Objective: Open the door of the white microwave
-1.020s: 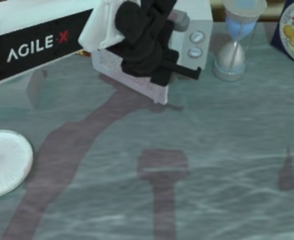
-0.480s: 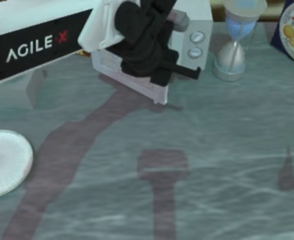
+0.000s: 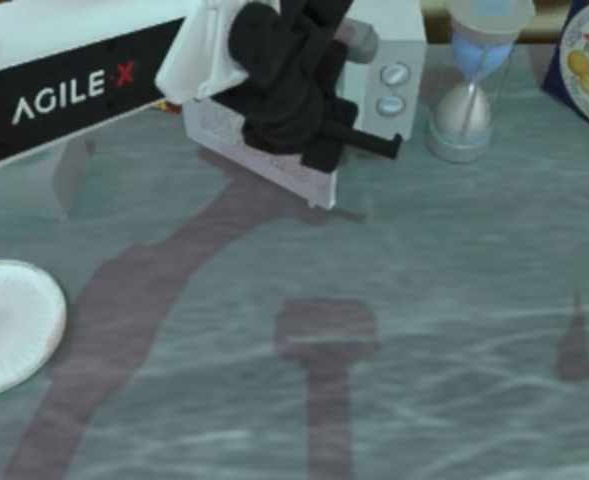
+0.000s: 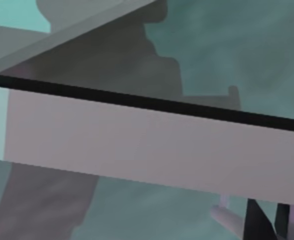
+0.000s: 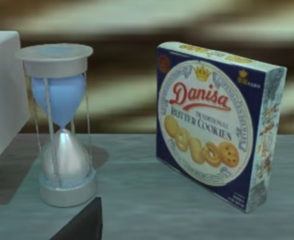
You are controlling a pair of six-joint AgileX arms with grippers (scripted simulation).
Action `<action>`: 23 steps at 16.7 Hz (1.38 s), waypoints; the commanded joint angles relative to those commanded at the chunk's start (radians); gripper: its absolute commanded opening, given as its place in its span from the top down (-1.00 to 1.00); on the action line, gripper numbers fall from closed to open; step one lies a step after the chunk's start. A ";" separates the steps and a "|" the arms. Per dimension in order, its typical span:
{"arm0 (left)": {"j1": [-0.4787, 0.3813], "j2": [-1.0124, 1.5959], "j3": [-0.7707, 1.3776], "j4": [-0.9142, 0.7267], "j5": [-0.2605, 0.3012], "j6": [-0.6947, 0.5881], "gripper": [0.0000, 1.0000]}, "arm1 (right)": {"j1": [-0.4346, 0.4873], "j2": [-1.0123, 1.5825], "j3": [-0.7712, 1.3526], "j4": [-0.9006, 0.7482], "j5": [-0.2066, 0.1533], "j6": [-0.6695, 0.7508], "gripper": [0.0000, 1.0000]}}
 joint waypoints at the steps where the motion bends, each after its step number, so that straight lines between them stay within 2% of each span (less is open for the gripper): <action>1: 0.000 0.000 0.000 0.000 0.000 0.000 1.00 | 0.000 0.000 0.000 0.000 0.000 0.000 -1.00; 7: -0.005 0.000 -0.004 0.001 0.008 -0.001 1.00 | 0.000 0.000 0.000 0.000 0.000 0.000 -1.00; 14: 0.033 -0.078 -0.109 0.037 0.072 0.124 1.00 | 0.000 0.000 0.000 0.000 0.000 0.000 -1.00; 23: 0.034 -0.079 -0.111 0.037 0.073 0.126 1.00 | 0.000 0.000 0.000 0.000 0.000 0.000 -1.00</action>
